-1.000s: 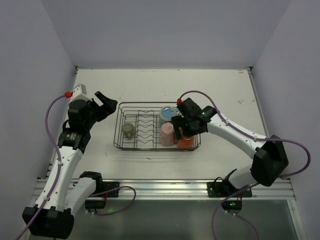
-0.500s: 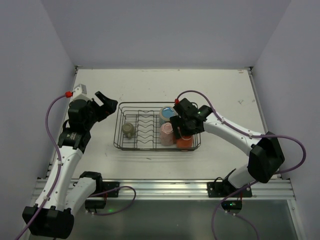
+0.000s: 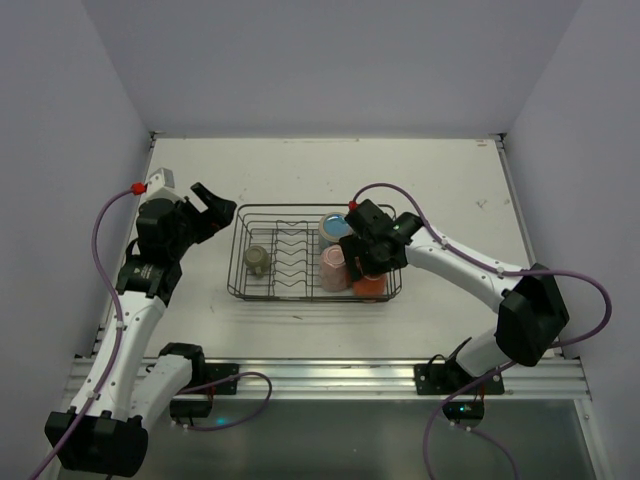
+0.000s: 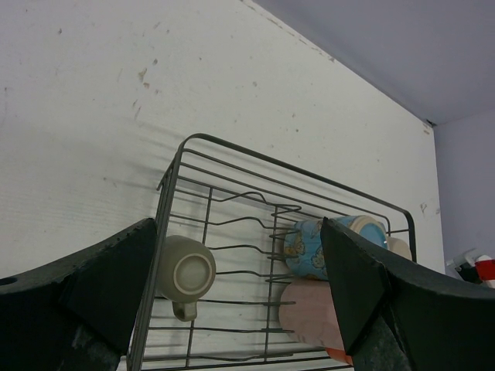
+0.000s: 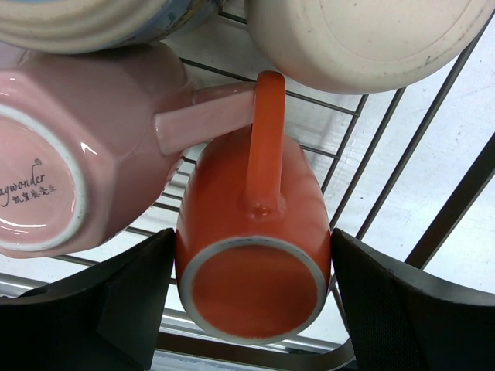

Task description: Unload the cups from the dish rack

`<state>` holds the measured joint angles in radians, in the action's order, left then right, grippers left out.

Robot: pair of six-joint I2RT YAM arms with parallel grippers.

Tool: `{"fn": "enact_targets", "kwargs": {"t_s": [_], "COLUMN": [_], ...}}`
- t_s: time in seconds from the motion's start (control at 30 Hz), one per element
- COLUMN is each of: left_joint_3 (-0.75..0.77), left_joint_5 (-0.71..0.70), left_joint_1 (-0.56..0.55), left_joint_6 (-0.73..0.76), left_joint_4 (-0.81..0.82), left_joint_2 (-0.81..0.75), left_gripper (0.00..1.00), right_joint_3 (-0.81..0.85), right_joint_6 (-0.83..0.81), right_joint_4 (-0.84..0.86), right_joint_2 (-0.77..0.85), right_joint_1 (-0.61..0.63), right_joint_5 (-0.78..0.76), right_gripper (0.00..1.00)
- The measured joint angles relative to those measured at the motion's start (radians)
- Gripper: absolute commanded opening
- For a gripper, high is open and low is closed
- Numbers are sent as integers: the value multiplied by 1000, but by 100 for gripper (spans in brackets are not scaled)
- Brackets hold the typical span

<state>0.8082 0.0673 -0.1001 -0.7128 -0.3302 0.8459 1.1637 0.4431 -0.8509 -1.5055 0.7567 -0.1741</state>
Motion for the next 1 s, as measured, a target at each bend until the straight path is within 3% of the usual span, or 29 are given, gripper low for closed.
{"fn": "enact_targets", "kwargs": {"t_s": [0.17, 0.2, 0.27, 0.3, 0.4, 0.47, 0.5, 1.0], "left_joint_3": [0, 0, 0, 0, 0, 0, 0, 0], "left_joint_5": [4, 4, 5, 5, 8, 9, 10, 39], "left_joint_1": [0, 0, 0, 0, 0, 0, 0, 0], "left_joint_6": [0, 0, 0, 0, 0, 0, 0, 0], "left_joint_4": [0, 0, 0, 0, 1, 2, 2, 7], "left_joint_2": [2, 3, 3, 4, 5, 6, 7, 26], "left_gripper": [91, 91, 91, 91, 91, 91, 91, 90], "right_joint_3": [-5, -5, -5, -6, -7, -8, -8, -5], "right_joint_6": [2, 2, 5, 6, 8, 9, 9, 17], "right_joint_4": [3, 3, 5, 5, 7, 7, 8, -39], "right_joint_2": [0, 0, 3, 3, 3, 5, 5, 38], "right_joint_1": [2, 2, 3, 3, 4, 4, 4, 8], "right_joint_5": [-1, -1, -3, -3, -3, -4, -4, -48], "right_gripper": [75, 62, 51, 34, 13, 9, 0, 0]}}
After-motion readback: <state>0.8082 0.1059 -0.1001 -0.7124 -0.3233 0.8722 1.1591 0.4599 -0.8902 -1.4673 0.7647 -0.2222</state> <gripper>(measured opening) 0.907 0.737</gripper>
